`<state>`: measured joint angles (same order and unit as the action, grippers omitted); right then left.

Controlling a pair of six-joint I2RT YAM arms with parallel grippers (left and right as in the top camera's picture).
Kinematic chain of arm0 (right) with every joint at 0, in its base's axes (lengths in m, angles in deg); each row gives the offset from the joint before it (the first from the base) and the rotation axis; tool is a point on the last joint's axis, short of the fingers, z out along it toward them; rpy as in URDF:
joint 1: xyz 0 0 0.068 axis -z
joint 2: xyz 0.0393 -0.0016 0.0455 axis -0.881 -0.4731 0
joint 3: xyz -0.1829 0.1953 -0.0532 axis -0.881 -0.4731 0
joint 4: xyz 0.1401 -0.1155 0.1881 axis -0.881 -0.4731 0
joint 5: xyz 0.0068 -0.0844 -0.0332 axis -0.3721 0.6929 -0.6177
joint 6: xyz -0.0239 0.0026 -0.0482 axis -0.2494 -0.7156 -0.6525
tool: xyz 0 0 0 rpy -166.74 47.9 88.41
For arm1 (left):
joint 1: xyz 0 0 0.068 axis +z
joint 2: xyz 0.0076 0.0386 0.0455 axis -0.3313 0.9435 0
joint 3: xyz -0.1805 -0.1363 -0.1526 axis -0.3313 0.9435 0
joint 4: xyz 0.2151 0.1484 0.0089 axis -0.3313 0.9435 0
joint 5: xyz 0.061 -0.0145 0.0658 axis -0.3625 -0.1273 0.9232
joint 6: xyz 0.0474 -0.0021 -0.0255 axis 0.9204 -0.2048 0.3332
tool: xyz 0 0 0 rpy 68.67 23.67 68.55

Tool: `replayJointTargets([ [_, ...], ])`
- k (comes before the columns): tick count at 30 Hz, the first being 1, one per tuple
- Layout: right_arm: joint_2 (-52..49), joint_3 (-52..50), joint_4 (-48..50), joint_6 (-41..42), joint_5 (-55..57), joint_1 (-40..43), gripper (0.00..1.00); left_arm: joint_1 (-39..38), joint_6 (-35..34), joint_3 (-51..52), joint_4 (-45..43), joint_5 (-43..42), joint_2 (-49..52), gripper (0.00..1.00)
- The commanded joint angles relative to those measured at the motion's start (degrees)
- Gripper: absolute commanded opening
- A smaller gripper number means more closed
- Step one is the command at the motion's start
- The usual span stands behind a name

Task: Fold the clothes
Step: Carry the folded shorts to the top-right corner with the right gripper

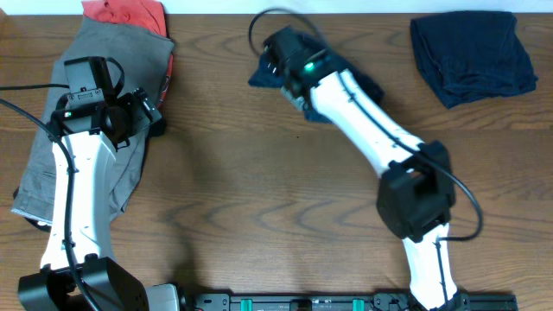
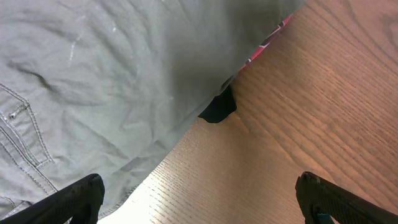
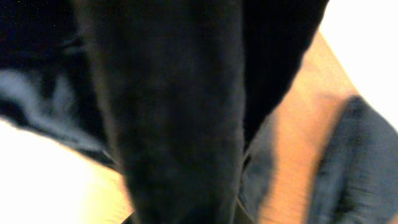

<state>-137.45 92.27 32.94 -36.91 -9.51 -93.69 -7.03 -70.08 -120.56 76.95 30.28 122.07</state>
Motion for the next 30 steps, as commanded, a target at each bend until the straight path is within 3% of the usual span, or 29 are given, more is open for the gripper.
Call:
replayJointTargets([
  [1,4.6,4.3,-0.5,-2.8,5.4,3.3,0.01,0.2,-0.9,0.6,-0.1,0.3,0.1,1.0],
  [11,8.1,8.4,0.3,-6.8,11.1,11.8,0.01,0.2,-1.0,0.6,-0.5,0.3,0.1,1.0],
  [18,9.7,11.6,5.3,-16.3,11.1,19.5,0.01,0.2,-1.2,0.6,-0.7,0.3,0.1,1.0],
  [23,10.2,11.6,8.2,-38.0,-0.1,25.6,0.01,0.2,-1.3,0.6,-0.9,0.3,0.1,1.0],
  [30,9.9,11.5,11.2,-50.4,-23.6,36.6,0.01,0.2,-1.4,0.6,-0.9,0.3,0.1,1.0],
])
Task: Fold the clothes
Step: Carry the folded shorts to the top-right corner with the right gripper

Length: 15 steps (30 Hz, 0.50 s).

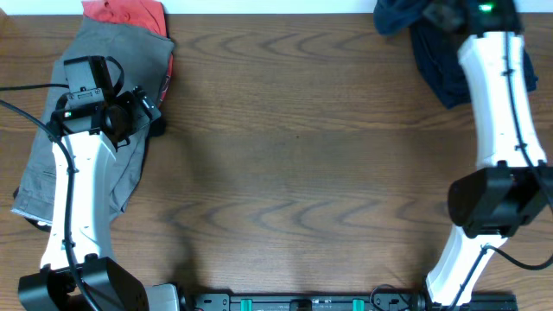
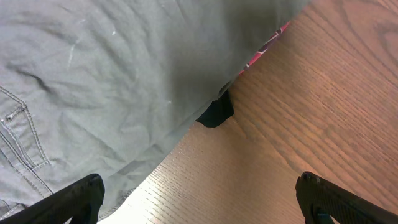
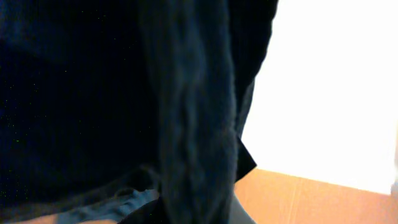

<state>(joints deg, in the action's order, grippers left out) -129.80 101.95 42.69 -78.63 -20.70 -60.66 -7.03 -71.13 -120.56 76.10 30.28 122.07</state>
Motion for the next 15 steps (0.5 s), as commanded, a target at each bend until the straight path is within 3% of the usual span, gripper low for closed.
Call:
replayJointTargets([
  [1,2.0,1.9,2.8,-9.7,-15.7,5.7,0.01,0.2,-0.3,0.6,-0.1,0.3,0.1,1.0],
  [6,-0.1,1.9,7.3,-14.3,-25.0,11.5,0.01,0.2,-0.3,0.6,-0.1,0.3,0.1,1.0],
  [15,-7.9,1.9,15.4,-18.1,-28.8,14.9,0.01,0.1,-3.5,0.6,-0.3,0.2,0.1,1.0],
])
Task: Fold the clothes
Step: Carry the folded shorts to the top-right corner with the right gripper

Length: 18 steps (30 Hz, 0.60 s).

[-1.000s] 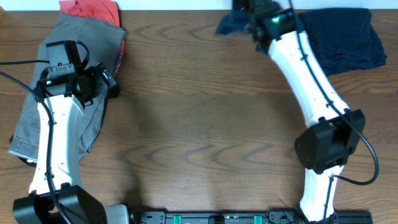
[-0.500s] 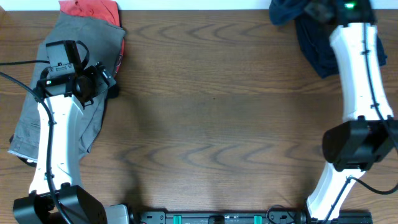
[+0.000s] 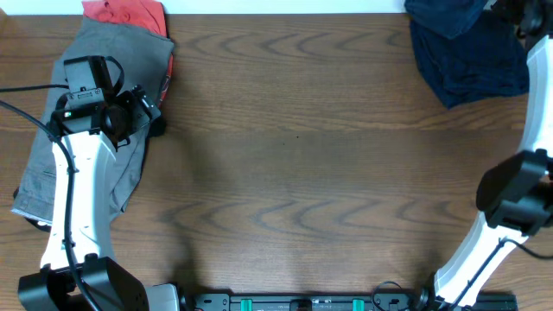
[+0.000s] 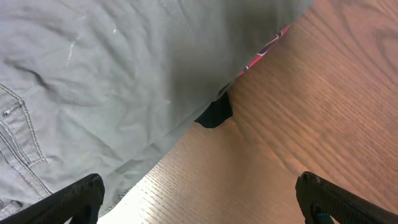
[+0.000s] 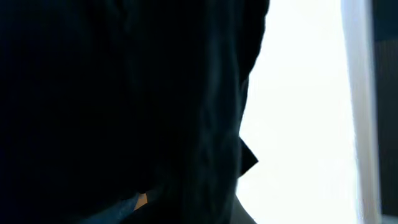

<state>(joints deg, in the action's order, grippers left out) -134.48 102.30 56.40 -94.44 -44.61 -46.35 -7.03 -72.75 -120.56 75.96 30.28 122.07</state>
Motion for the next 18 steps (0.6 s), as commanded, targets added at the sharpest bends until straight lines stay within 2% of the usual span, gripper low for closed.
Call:
replayJointTargets([
  [1,-4.6,1.5,3.3,-2.2,-4.8,0.9,0.01,0.1,-1.9,0.6,-0.1,0.2,0.1,1.0],
  [9,-9.0,1.5,8.0,-2.1,-4.4,3.8,0.01,0.1,-1.9,0.6,-0.1,0.2,0.1,1.0],
  [18,-9.1,1.5,11.5,-1.9,-4.9,7.1,0.01,0.1,-3.9,0.6,-0.8,0.1,0.1,1.0],
])
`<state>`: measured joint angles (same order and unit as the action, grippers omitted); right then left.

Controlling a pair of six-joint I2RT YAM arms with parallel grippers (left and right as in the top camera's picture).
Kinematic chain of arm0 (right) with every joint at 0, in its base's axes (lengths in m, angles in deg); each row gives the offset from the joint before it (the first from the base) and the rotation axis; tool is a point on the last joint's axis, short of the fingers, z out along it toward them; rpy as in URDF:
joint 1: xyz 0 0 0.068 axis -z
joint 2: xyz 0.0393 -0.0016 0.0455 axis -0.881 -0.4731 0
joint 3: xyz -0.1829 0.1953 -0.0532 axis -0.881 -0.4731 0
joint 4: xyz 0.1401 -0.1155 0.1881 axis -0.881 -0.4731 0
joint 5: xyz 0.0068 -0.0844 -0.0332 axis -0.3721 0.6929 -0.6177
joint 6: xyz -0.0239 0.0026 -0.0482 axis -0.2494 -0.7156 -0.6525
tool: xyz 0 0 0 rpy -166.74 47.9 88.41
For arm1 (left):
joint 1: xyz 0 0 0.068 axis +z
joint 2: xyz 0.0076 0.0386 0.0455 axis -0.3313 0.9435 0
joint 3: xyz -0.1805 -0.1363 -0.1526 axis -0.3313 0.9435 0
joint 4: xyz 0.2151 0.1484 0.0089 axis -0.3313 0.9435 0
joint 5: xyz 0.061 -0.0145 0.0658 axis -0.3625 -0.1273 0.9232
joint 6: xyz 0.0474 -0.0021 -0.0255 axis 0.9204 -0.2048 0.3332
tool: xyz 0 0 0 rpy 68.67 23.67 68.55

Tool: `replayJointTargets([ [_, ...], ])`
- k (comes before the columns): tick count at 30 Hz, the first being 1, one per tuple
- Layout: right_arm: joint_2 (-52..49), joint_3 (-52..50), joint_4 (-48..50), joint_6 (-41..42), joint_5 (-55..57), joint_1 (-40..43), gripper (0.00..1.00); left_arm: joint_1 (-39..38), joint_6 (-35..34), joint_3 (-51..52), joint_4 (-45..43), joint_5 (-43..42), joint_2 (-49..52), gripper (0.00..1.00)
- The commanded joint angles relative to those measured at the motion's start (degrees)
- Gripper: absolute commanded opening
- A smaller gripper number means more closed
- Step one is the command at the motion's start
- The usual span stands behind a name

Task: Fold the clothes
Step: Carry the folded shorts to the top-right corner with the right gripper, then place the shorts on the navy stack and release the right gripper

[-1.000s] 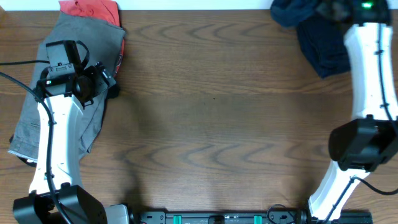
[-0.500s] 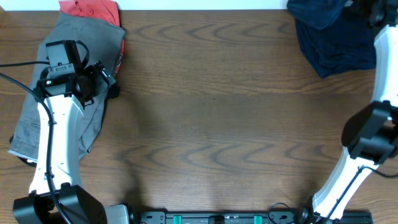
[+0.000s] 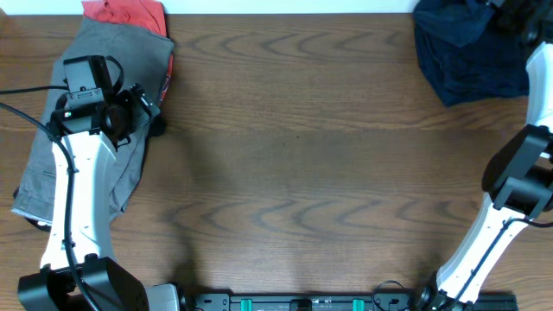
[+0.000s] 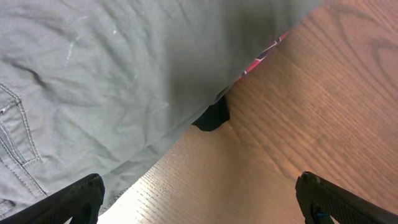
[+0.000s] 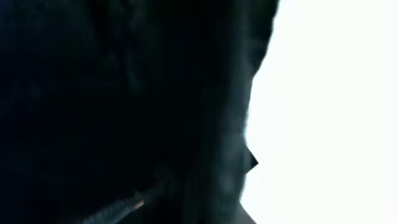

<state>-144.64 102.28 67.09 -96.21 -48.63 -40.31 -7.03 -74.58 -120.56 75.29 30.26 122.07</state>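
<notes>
Grey trousers (image 3: 52,155) lie at the table's left side, with a red garment (image 3: 125,13) under their far end. My left gripper (image 3: 141,108) hovers open over the trousers' right edge; the left wrist view shows the grey cloth (image 4: 93,74), a red hem and a small black scrap (image 4: 211,117) above the gripper (image 4: 199,199). At the far right corner my right gripper (image 3: 508,13) is shut on a navy garment (image 3: 449,19) that rests on a navy pile (image 3: 471,65). Dark cloth (image 5: 124,106) fills the right wrist view and hides the fingers.
The brown wooden table (image 3: 294,173) spreads between the two arms. A white wall edge runs along the table's far side. The arm bases stand at the front edge.
My right gripper has shifted the navy garment a little further right, onto the navy pile. The left gripper has crept slightly over the trousers' edge and stays open.
My right gripper held the navy garment at the far middle of the table. Then it was at the left edge of the navy pile at the far right, then over that pile, where the garment now lies. The left gripper stayed open by the trousers throughout.
</notes>
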Motion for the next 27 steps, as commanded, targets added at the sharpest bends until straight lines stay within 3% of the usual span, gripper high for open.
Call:
replayJointTargets([
  [1,1.1,1.5,0.3,-0.2,-1.1,1.4,0.01,0.1,-2.8,0.6,-0.3,0.1,0.1,1.0],
  [7,1.1,1.5,-5.2,0.9,-4.2,2.2,0.04,0.1,-3.1,0.6,-0.9,0.1,0.1,1.0],
  [8,1.1,1.5,-6.5,0.9,-4.2,2.2,0.19,0.1,-3.1,0.6,-0.8,0.1,0.1,1.0],
  [9,1.1,1.5,-7.7,0.9,-4.2,2.2,0.67,0.1,-3.1,0.6,-0.8,0.1,0.1,1.0],
  [10,1.1,1.5,-9.1,0.9,-4.2,2.1,0.99,0.1,-3.1,0.6,-0.8,0.1,0.1,1.0],
  [15,1.2,1.5,-14.5,3.2,-4.3,2.1,0.99,0.1,-3.1,0.6,-0.8,0.1,0.1,1.0],
  [27,10.5,1.6,-15.3,46.8,-4.4,1.4,0.99,0.1,-3.1,0.6,-0.9,0.1,0.1,1.0],
])
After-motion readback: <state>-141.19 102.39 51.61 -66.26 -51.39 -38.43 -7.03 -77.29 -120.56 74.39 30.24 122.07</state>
